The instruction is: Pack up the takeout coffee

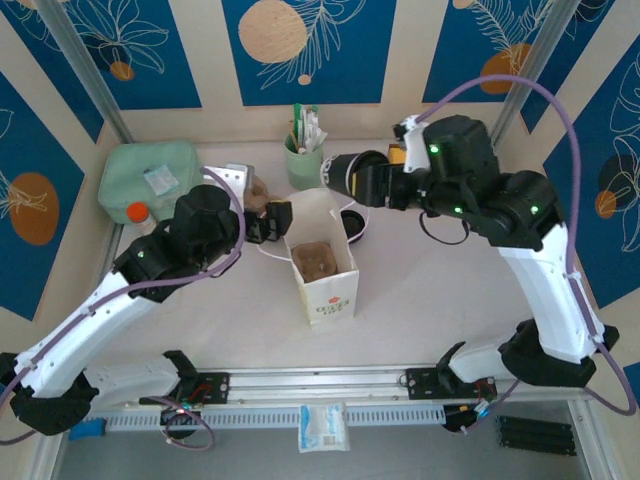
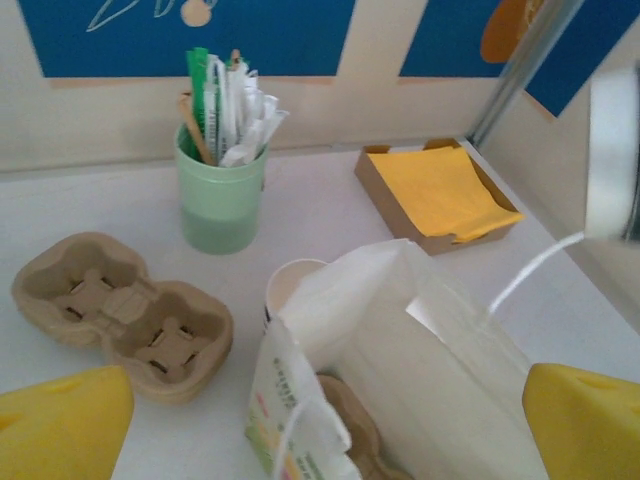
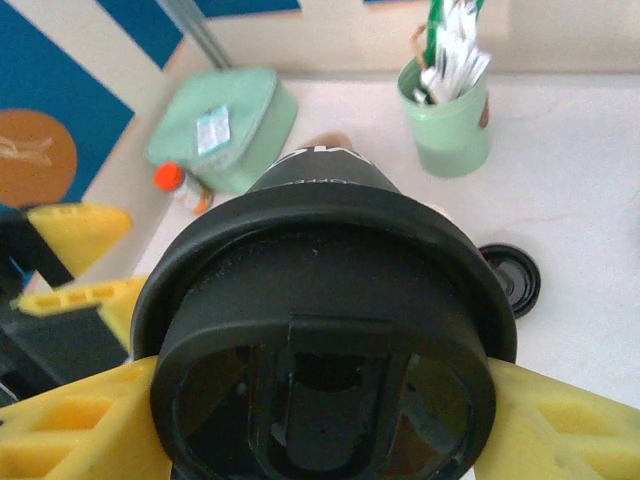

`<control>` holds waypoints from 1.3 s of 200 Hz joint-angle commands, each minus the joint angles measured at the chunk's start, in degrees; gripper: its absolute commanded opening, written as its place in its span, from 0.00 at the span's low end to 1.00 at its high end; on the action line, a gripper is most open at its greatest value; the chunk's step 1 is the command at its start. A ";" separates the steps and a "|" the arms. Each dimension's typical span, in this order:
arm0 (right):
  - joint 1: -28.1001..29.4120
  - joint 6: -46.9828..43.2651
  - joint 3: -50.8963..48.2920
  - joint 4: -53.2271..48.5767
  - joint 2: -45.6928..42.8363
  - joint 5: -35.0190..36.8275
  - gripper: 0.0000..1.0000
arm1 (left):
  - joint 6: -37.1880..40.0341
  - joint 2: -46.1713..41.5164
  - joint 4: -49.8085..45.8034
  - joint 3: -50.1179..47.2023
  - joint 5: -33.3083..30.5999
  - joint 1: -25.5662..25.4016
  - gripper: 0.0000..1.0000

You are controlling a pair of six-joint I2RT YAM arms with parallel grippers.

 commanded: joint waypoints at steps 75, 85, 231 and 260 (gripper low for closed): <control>11.79 6.05 19.75 -25.20 17.92 5.68 0.66 | -2.01 -0.24 1.73 -3.93 15.47 9.84 0.94; 12.80 6.40 22.18 -27.69 20.16 6.18 0.66 | -1.86 -0.33 1.99 -4.38 16.23 9.90 0.91; 15.30 9.48 13.01 -29.49 20.82 7.37 0.64 | -0.19 -1.56 4.38 -8.03 23.75 10.65 0.43; 15.26 8.83 10.13 -29.49 21.25 7.54 0.64 | -0.61 -1.56 5.01 -8.01 25.99 10.67 0.21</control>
